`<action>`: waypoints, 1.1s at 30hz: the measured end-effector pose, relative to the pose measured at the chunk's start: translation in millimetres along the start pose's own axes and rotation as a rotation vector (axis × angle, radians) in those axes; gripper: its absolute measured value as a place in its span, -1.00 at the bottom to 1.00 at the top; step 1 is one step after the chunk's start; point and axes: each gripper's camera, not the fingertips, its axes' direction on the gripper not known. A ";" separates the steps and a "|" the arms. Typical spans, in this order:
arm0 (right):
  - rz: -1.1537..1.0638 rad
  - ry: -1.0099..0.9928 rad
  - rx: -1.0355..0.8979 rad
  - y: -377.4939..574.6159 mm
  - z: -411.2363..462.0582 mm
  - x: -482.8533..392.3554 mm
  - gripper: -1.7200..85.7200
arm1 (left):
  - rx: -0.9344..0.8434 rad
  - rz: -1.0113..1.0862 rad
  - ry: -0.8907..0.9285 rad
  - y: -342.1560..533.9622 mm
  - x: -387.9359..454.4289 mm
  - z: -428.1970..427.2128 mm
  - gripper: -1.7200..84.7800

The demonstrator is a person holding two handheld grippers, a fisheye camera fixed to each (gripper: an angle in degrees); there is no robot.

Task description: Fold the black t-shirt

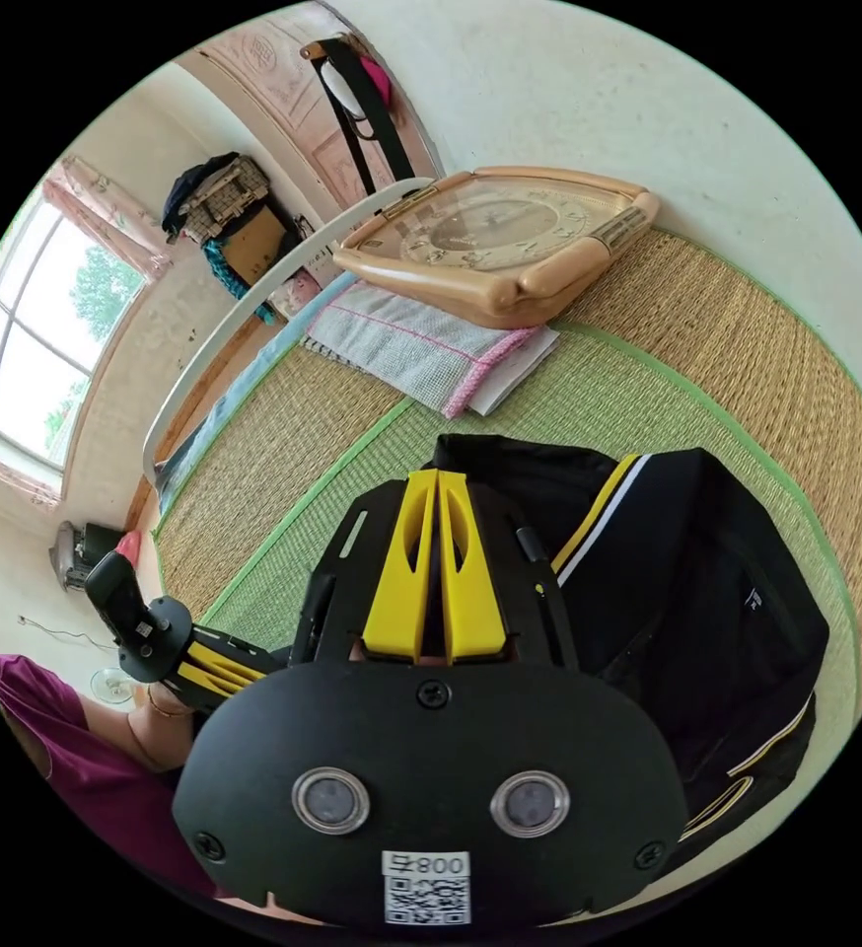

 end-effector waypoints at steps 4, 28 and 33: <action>0.037 -0.049 -0.046 -3.4 11.5 12.6 -0.96 | -0.004 -0.005 -0.004 -0.7 -0.6 4.4 -0.96; 0.407 0.084 -0.003 281.6 -129.9 35.3 -0.96 | 0.006 0.008 -0.128 4.7 26.9 33.7 -0.96; 0.400 0.233 -0.093 322.1 -147.5 -1.6 -0.96 | 0.045 0.001 -0.195 10.5 43.4 36.9 -0.96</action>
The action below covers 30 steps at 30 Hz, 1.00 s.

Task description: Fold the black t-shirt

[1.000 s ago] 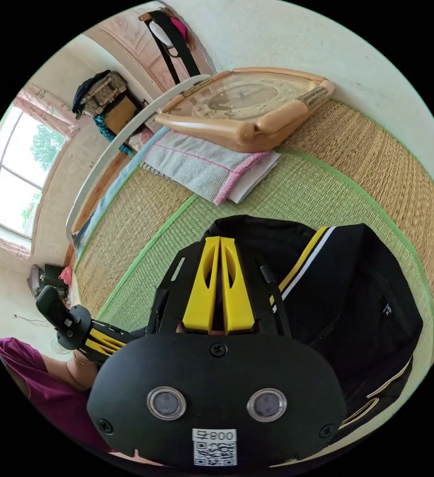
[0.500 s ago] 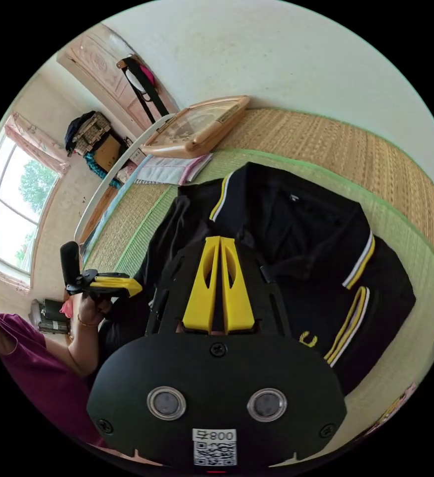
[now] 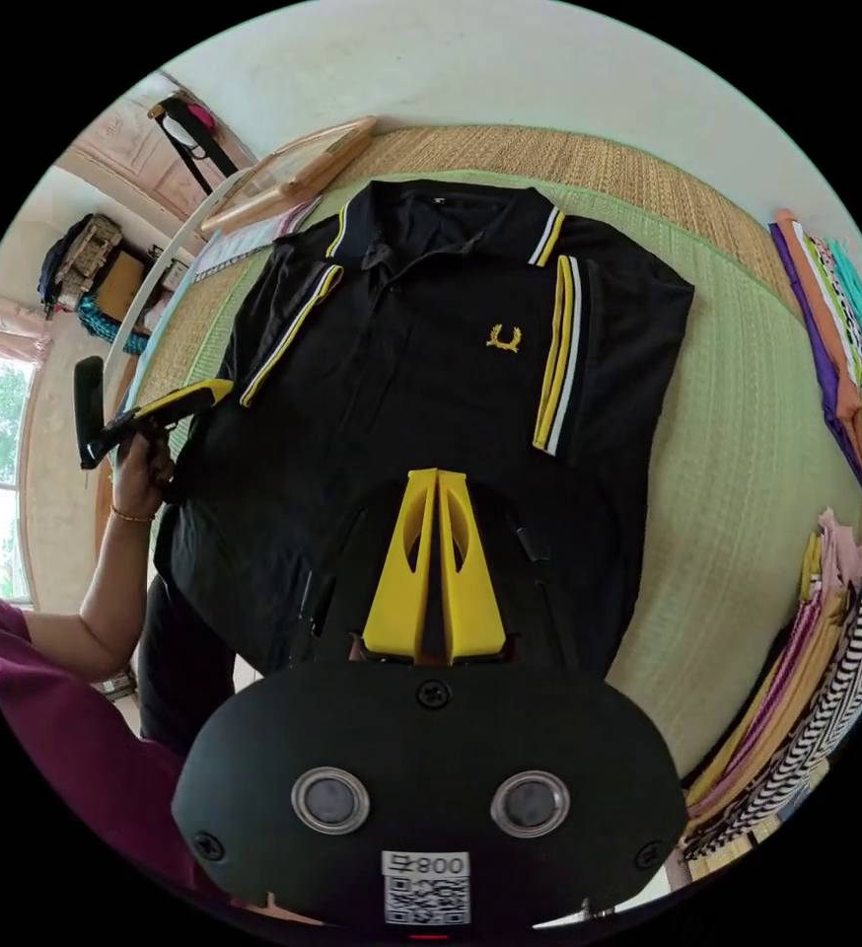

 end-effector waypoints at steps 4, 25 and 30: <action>-0.031 0.059 -0.048 37.4 -3.9 -15.5 -0.96 | 0.112 0.016 -0.074 19.9 32.5 -27.3 -0.96; 0.000 0.157 0.072 88.0 -31.2 -6.5 -0.90 | -0.111 -0.001 -0.142 84.6 118.4 31.3 -0.96; -0.070 0.190 0.117 47.9 -32.8 12.5 -0.82 | -0.123 -0.006 -0.105 68.6 123.9 57.4 -0.96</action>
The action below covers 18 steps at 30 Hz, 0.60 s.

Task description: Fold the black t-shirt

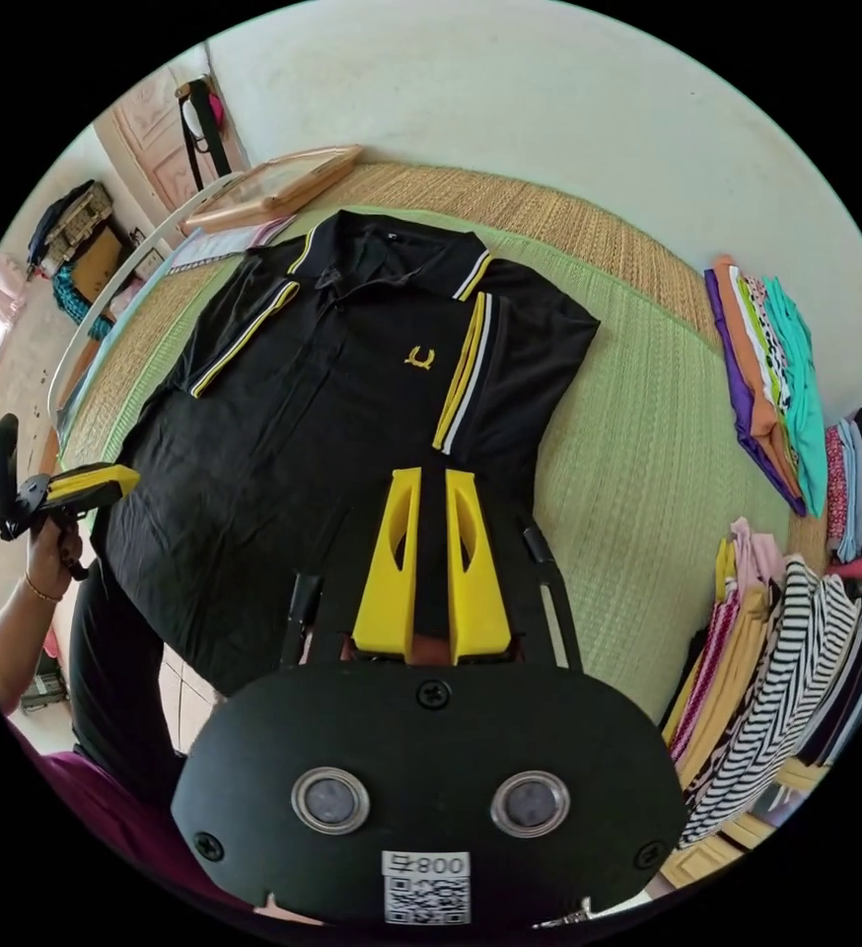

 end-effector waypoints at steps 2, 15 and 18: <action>-0.048 0.014 -0.001 -9.2 7.7 0.0 -0.81 | 0.006 0.002 0.012 -17.2 2.8 13.2 -0.96; -0.185 0.042 0.014 16.5 36.1 25.7 -0.84 | 0.034 0.043 0.075 -99.2 22.6 83.9 -0.96; -0.197 0.027 0.037 29.9 29.8 36.4 -0.84 | 0.048 0.054 0.096 -107.2 31.6 95.5 -0.96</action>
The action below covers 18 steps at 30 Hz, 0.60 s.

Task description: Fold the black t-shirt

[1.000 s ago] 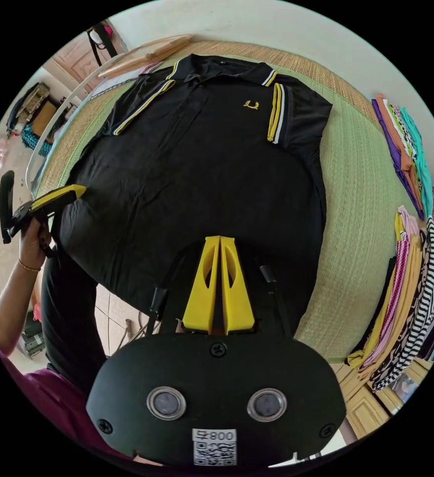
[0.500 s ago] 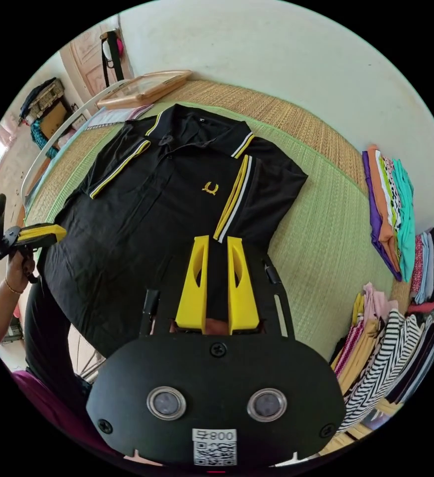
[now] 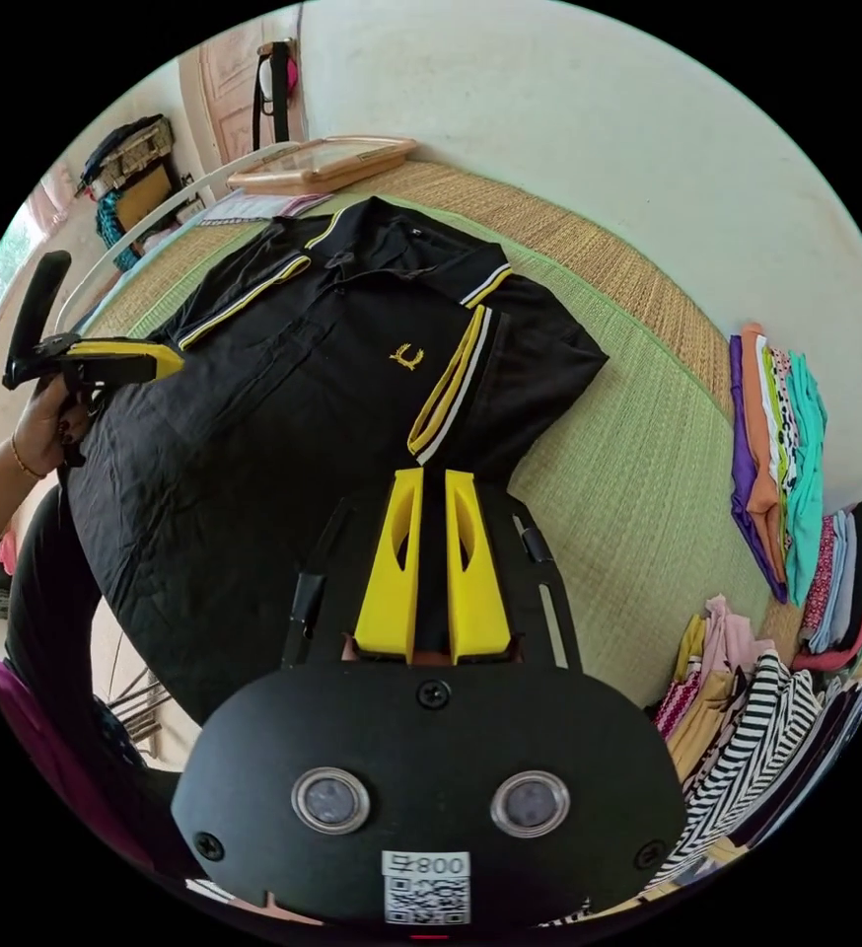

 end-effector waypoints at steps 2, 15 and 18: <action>-0.016 -0.018 -0.026 6.1 10.1 1.6 -0.84 | -0.002 0.006 0.024 -7.4 4.9 15.5 -0.96; 0.203 -0.236 0.074 54.0 11.2 71.3 -0.88 | 0.024 0.166 0.121 -109.1 70.8 108.2 -0.96; 0.218 -0.244 0.088 54.1 19.6 84.4 -0.93 | 0.016 0.211 0.113 -145.9 92.9 139.4 -0.96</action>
